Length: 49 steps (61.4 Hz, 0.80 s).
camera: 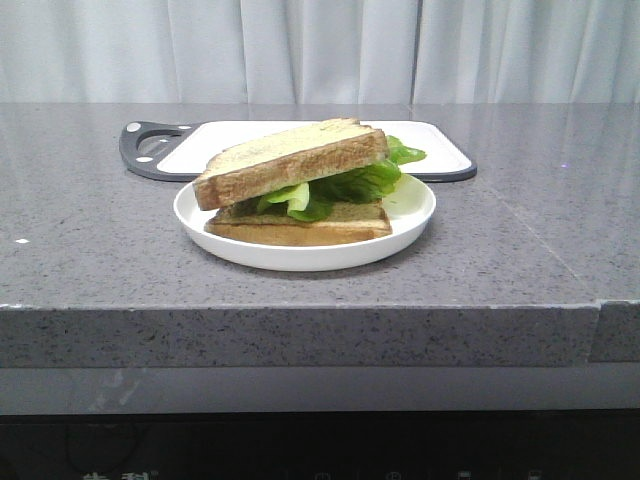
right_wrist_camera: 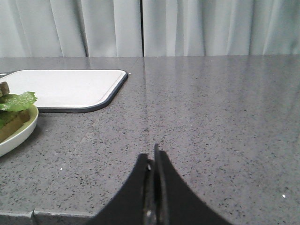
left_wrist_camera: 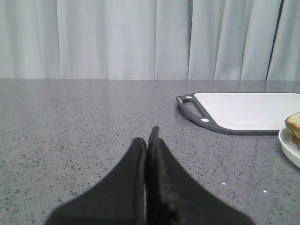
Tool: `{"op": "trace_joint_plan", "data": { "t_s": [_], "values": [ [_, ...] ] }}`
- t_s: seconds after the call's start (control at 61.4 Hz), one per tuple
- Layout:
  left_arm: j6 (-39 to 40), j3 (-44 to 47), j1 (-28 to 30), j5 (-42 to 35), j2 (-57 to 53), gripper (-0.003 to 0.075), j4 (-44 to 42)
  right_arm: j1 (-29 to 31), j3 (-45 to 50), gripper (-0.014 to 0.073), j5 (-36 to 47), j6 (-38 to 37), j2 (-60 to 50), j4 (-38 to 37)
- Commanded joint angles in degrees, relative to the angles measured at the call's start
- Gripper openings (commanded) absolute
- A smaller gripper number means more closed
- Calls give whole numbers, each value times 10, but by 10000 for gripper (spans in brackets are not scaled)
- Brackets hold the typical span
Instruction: Left arm grabs bread, right arm adds lettuce
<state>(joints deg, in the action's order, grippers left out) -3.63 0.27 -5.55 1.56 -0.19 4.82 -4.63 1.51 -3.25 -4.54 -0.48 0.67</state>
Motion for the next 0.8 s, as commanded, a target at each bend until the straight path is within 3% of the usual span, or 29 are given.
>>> {"op": "trace_joint_plan", "data": {
  "t_s": [0.0, 0.781],
  "values": [
    [4, 3, 1, -48, -11, -20, 4, 4, -1, -118, 59, 8, -13, 7],
    [4, 3, 1, -48, -11, -20, 4, 24, -1, -118, 62, 25, -13, 27]
  ]
}}
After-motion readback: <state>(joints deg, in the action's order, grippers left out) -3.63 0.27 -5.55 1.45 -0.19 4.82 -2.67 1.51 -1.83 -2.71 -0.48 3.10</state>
